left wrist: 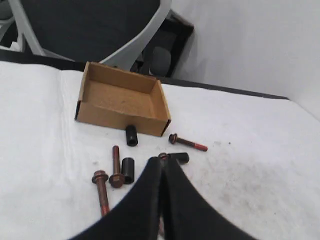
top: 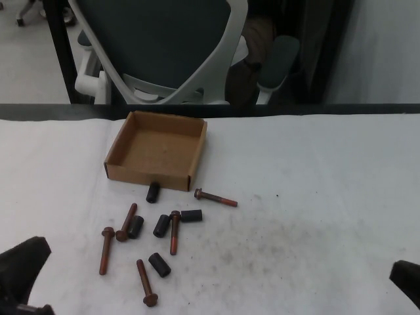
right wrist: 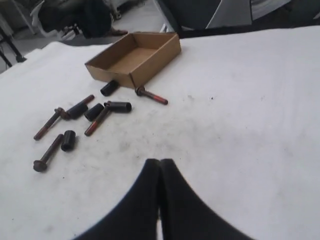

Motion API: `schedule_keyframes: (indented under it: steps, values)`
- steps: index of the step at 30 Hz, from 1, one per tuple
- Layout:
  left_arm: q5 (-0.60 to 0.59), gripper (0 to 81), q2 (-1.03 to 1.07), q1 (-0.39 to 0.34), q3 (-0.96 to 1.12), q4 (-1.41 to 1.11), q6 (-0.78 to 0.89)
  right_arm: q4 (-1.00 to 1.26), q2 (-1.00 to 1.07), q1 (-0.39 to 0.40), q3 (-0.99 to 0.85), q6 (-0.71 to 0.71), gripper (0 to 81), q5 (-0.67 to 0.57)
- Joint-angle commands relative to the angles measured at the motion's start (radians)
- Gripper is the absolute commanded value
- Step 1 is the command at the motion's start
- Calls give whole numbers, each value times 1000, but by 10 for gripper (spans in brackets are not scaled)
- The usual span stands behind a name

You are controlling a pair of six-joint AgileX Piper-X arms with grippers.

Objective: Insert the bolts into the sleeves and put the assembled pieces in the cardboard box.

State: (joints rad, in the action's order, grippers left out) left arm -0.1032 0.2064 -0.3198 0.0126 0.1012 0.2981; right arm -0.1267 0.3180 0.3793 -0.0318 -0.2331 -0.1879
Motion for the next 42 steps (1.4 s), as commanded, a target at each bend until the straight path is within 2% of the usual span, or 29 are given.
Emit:
schedule_keyframes:
  steps: [1, 6, 12, 19, 23, 31, 35, 39, 40, 42]
  values:
    - [8, 8, 67, -4, 51, 45, -22, 11, 93, 11, -62, 13, 3, -43]
    - [5, 8, 275, -4, 131, 56, -37, 12, 313, 72, -184, 44, 3, -65]
    - [5, 8, 573, -4, 248, 59, -60, 12, 625, 226, -358, 61, 3, -58]
    - [4, 8, 854, -4, 378, 92, -84, -40, 953, 347, -585, 118, 3, -57]
    - [4, 8, 951, -4, 440, 114, -106, -169, 1106, 376, -732, 169, 3, -49]
    - [1, 11, 1105, -4, 572, 219, -150, -414, 1323, 380, -984, 243, 3, -38]
    - [-58, 162, 1185, -4, 620, 251, -150, -476, 1357, 380, -1033, 271, 3, -34]
    - [-47, 381, 1253, -4, 649, 262, -150, -506, 1354, 378, -1034, 294, 3, -35]
    - [-47, 412, 1268, -4, 654, 262, -150, -515, 1354, 377, -1034, 294, 3, -35]
    - [-17, 424, 1299, -4, 662, 262, -150, -528, 1354, 377, -1034, 308, 3, -35]
